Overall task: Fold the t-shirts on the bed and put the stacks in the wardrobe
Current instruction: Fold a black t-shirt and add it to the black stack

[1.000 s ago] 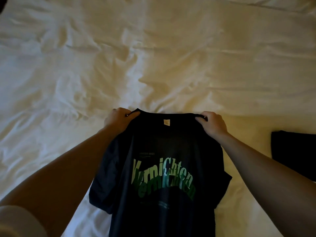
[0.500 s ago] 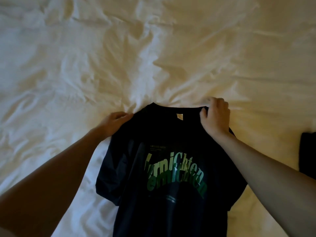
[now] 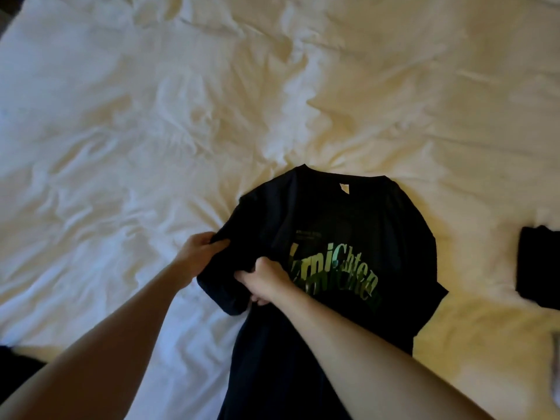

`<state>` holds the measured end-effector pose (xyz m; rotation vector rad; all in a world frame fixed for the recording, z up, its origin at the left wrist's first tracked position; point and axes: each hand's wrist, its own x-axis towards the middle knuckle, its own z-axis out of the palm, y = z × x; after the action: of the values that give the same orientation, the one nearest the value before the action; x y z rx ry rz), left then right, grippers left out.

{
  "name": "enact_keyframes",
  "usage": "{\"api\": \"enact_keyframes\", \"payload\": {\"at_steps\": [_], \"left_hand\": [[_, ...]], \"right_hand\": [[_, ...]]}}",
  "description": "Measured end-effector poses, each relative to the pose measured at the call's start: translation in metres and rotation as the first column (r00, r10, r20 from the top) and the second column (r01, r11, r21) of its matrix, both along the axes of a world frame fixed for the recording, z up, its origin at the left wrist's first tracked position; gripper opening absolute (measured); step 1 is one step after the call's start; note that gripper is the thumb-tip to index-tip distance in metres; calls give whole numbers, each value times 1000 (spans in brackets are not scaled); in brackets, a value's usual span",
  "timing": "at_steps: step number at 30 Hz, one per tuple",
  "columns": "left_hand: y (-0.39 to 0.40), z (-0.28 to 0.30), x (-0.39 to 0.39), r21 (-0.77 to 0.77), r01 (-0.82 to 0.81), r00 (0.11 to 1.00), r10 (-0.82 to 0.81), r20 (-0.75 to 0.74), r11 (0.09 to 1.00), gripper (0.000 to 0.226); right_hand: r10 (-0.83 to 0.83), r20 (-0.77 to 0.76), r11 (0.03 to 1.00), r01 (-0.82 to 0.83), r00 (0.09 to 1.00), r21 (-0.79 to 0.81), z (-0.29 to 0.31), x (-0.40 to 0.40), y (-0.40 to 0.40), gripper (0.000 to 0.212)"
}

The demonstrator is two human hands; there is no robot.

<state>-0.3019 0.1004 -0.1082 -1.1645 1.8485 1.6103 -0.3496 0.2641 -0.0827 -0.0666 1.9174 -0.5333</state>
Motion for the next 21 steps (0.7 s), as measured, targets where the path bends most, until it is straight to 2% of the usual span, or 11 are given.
{"api": "enact_keyframes", "payload": {"at_steps": [2,3,4,6,7,8,11,13,16,18,21], "left_hand": [[-9,7,-3,-80,-16,995,8,-102,997,17],[-15,10,-5,-149,-26,989,4,-148,988,19],[-22,13,-8,-212,-40,982,-1,-189,976,23],[-32,20,-10,-219,-22,977,-26,-212,976,31],[-35,23,-9,-136,14,982,-39,-184,991,34],[-39,25,-8,-3,51,991,-51,-127,999,38],[-46,25,7,307,154,982,-181,60,939,54],[-50,22,14,288,221,965,-251,73,932,45],[-57,16,18,238,40,999,-39,-12,970,36],[-64,16,17,351,-108,989,138,-61,930,37],[-69,20,15,448,-127,978,187,-94,885,43]], "right_hand": [[-226,21,974,226,974,9,-5,22,-6,62],[-423,43,906,424,905,-14,-8,30,-12,66],[-624,91,778,628,776,-27,-12,36,-19,66],[-878,232,431,903,418,4,-17,40,-34,70],[-920,288,286,958,266,29,-21,41,-41,74],[-931,320,201,979,177,45,-22,41,-46,75],[-910,386,187,981,152,53,-19,42,-52,51],[-887,440,184,981,141,57,-19,46,-52,46],[-891,443,148,987,104,67,-18,53,-55,52],[-890,447,130,989,88,64,-17,59,-56,41],[-854,518,69,997,37,42,-11,64,-60,19]]}}
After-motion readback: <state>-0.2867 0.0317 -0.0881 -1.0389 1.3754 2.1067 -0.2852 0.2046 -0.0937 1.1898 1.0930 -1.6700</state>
